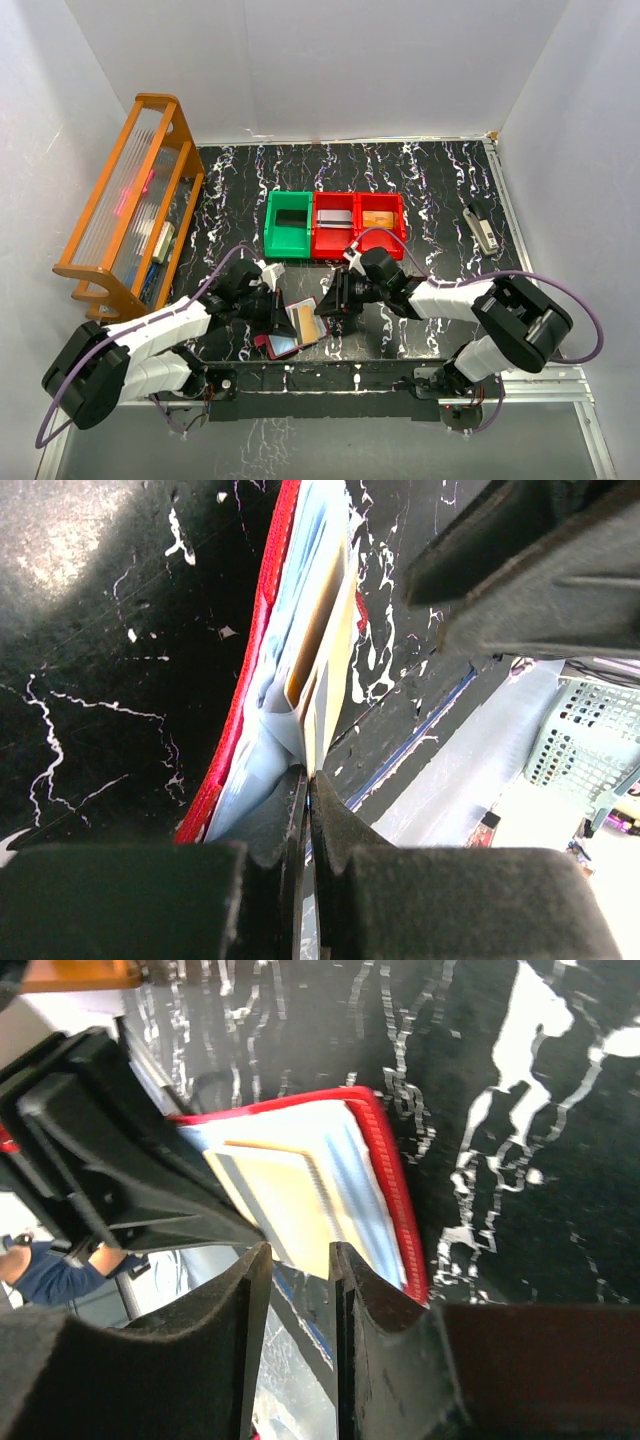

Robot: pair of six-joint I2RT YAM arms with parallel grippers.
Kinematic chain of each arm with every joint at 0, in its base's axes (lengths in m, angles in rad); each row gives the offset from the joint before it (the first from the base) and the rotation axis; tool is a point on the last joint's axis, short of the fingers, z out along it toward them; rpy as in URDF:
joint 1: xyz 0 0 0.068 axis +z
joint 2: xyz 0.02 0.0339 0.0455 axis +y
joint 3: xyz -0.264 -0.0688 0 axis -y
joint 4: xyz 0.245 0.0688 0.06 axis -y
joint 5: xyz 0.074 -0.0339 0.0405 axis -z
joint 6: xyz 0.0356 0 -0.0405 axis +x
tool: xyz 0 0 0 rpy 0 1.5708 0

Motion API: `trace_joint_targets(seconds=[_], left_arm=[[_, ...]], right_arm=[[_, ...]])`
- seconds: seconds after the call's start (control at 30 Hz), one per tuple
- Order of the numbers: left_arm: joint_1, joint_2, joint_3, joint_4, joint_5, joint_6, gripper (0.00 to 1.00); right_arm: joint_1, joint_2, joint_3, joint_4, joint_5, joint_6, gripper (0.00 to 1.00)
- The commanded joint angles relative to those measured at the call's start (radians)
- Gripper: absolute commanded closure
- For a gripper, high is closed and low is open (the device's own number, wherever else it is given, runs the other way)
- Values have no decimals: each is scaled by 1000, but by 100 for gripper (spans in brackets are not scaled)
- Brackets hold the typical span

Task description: Take the credit cards out of the card holder

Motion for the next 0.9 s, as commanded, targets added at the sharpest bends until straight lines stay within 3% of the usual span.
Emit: trace_joint_targets(seconds=[0.0, 0.13, 0.37, 0.5, 0.87], left_arm=[[7, 34, 55, 23, 60, 30, 100], [7, 53, 62, 91, 84, 18, 100], [9, 85, 46, 214, 141, -18, 100], [11, 100, 36, 235, 150, -21, 100], [13, 103, 22, 260, 159, -30, 100]], right_arm=[[8, -23, 8, 118, -78, -65, 72], [10, 16, 15, 149, -130, -77, 72], [10, 4, -3, 120, -71, -71, 67], [-7, -46, -30, 85, -30, -74, 64], [-42, -41, -35, 73, -114, -124, 62]])
